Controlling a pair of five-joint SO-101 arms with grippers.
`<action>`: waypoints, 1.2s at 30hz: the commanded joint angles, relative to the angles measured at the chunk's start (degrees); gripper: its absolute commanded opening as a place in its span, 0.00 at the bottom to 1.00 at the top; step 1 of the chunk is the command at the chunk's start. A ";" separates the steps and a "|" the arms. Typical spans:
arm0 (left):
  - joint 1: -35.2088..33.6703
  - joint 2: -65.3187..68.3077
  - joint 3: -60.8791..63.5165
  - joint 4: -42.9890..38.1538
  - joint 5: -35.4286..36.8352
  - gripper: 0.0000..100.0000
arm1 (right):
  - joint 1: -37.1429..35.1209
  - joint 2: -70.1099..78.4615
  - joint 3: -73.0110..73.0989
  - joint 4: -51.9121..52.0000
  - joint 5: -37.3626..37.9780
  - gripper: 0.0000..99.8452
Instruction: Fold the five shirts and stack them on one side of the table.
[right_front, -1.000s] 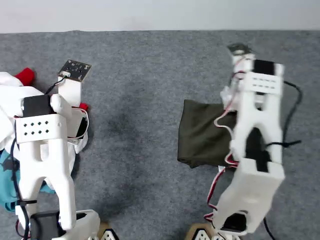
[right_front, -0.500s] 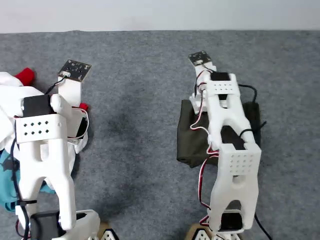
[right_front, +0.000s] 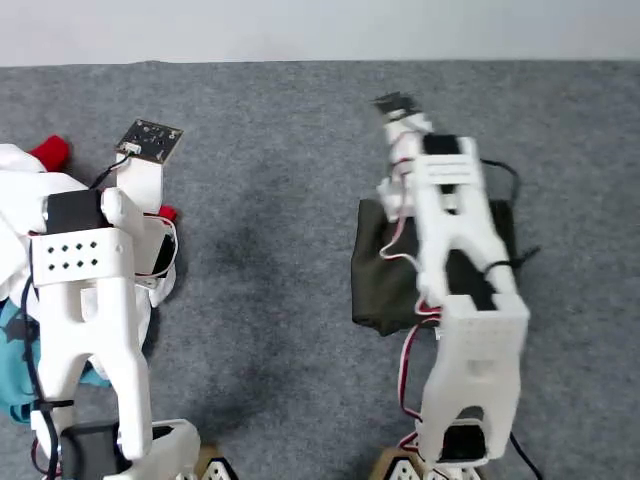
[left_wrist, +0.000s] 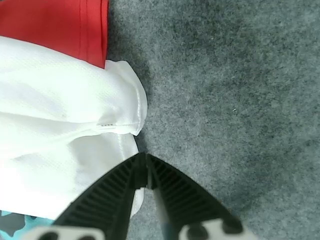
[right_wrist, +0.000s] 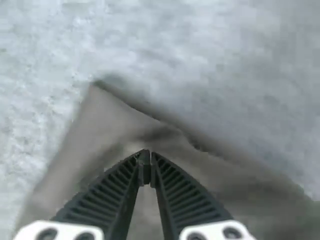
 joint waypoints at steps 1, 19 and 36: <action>0.09 -0.26 -0.04 -0.79 -0.26 0.01 | 6.02 -6.20 -3.16 3.47 -0.18 0.01; 0.18 -0.18 -0.04 -1.67 -0.26 0.01 | 23.34 -1.71 -3.25 11.21 7.47 0.01; 0.09 -0.35 -0.04 -1.32 -0.09 0.01 | 9.71 -1.01 -3.16 -3.56 7.47 0.01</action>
